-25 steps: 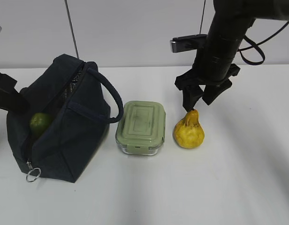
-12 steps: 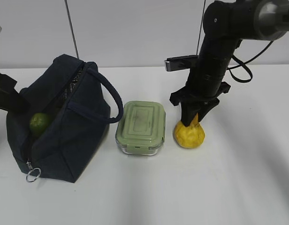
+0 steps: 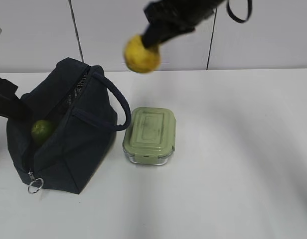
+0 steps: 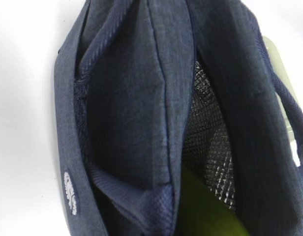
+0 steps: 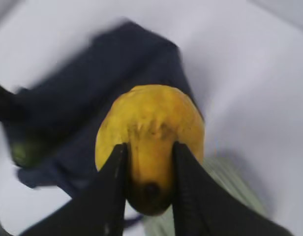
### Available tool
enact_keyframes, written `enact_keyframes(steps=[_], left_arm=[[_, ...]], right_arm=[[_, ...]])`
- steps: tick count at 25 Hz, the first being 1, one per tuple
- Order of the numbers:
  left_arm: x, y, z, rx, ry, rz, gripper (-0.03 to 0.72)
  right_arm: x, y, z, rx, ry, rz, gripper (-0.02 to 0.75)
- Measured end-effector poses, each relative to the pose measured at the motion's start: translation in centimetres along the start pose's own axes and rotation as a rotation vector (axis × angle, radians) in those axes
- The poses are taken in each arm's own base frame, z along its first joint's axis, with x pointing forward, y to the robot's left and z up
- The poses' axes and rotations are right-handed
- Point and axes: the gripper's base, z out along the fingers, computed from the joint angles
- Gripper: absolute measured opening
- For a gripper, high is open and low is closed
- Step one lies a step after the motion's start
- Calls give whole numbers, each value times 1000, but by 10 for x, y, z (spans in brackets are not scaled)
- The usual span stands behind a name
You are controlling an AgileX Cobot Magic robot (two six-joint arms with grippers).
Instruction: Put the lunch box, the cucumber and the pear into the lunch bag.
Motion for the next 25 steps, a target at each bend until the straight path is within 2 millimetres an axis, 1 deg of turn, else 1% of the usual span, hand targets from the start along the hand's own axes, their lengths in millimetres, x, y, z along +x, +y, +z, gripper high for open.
enact_keyframes(steps=[2, 5, 6, 8, 10, 11, 13, 15, 16, 17, 19, 21, 22, 23, 25], left_arm=[[0, 0, 0, 0, 0, 0, -15], [0, 0, 0, 0, 0, 0, -15], [0, 0, 0, 0, 0, 0, -15], [0, 0, 0, 0, 0, 0, -15], [0, 0, 0, 0, 0, 0, -15], [0, 0, 0, 0, 0, 0, -15], [0, 0, 0, 0, 0, 0, -15], [0, 0, 0, 0, 0, 0, -15], [0, 0, 0, 0, 0, 0, -15], [0, 0, 0, 0, 0, 0, -15], [0, 0, 0, 0, 0, 0, -15], [0, 0, 0, -1, 1, 1, -15], [0, 0, 0, -1, 1, 1, -15], [0, 0, 0, -1, 1, 1, -15], [0, 0, 0, -1, 1, 1, -15]], right_arm=[[-9, 26, 11, -93, -78, -75, 185], [-7, 48, 41, -162, -92, -130, 185], [-3, 51, 54, -176, -80, -131, 185], [8, 54, 80, -196, -38, -129, 185], [21, 50, 100, -182, 21, -144, 185], [28, 45, 109, -164, 56, -144, 185], [38, 37, 119, -121, 116, -144, 185], [41, 33, 122, -99, 143, -156, 204], [41, 33, 121, -96, 148, -162, 232], [38, 34, 120, -100, 145, -167, 281], [30, 37, 115, -106, 129, -179, 430], [19, 41, 106, -105, 100, -191, 537], [12, 43, 98, -99, 77, -201, 559], [7, 42, 89, -86, 59, -210, 562], [-4, 41, 67, -35, 40, -195, 547]])
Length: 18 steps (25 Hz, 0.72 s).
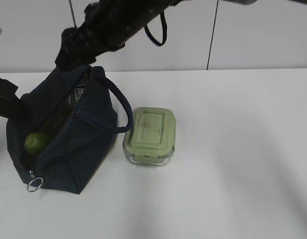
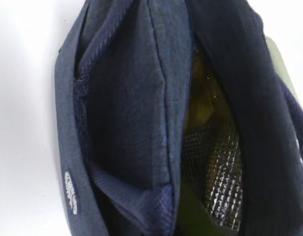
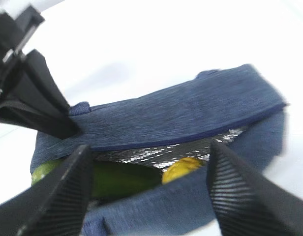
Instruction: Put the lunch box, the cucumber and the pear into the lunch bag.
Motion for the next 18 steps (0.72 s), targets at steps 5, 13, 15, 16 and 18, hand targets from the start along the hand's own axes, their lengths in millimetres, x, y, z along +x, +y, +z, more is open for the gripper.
enact_keyframes(steps=[5, 13, 15, 16, 18], left_arm=[[0, 0, 0, 0, 0, 0, -15], [0, 0, 0, 1, 2, -1, -15], [0, 0, 0, 1, 2, -1, -15], [0, 0, 0, 1, 2, -1, -15], [0, 0, 0, 1, 2, -1, -15]], right_arm=[[26, -54, -39, 214, 146, 298, 498], [152, -113, -16, 80, 312, 834, 489], [174, -114, -11, 29, 272, 917, 489], [182, -112, -8, -5, 245, 963, 489], [196, -111, -2, -50, 191, 1006, 489]])
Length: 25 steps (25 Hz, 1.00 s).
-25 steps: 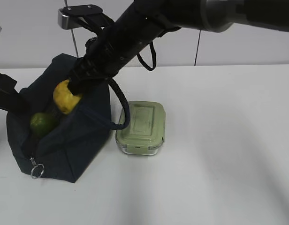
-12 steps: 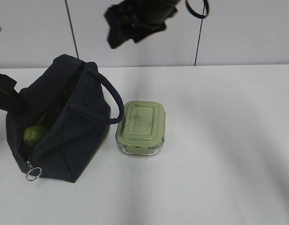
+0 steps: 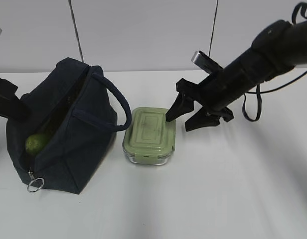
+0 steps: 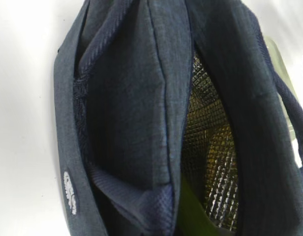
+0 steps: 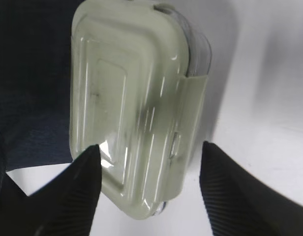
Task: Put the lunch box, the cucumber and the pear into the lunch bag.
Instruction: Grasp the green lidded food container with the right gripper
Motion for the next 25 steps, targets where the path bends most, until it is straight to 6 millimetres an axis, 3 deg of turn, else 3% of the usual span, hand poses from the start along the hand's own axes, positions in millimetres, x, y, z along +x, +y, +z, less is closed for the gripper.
enact_keyframes(steps=[14, 20, 25], left_arm=[[0, 0, 0, 1, 2, -1, -15], [0, 0, 0, 1, 2, -1, -15], [0, 0, 0, 1, 2, -1, -15]], right_arm=[[3, -31, 40, -115, -41, 42, 503], [3, -29, 43, -167, -53, 26, 367], [3, -29, 42, -172, -50, 23, 347]])
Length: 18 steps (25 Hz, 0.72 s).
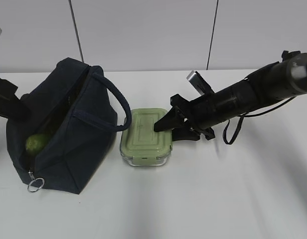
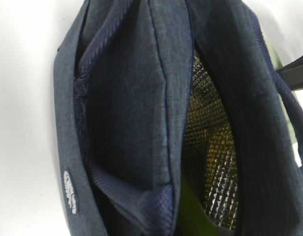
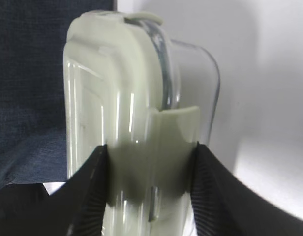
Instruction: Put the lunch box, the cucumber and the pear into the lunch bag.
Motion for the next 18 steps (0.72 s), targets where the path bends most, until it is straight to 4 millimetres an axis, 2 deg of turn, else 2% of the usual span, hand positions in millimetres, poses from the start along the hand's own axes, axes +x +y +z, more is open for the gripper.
enact_keyframes(steps=[3, 5, 7, 11, 13, 16, 18], left_arm=[[0, 0, 0, 0, 0, 0, -15], [0, 0, 0, 0, 0, 0, -15], [0, 0, 0, 0, 0, 0, -15], [0, 0, 0, 0, 0, 0, -15], [0, 0, 0, -1, 1, 1, -15], [0, 0, 0, -1, 1, 1, -15], [0, 0, 0, 0, 0, -1, -15]], right_arm=[[-2, 0, -8, 1, -3, -14, 347], [-6, 4, -23, 25, -24, -52, 347], [-10, 16, -43, 39, -65, -99, 346], [-20, 65, -88, 24, -187, -223, 345], [-23, 95, -102, -6, -223, -295, 345], [-26, 139, -113, -62, -255, -382, 345], [-27, 167, -107, -102, -253, -435, 344]])
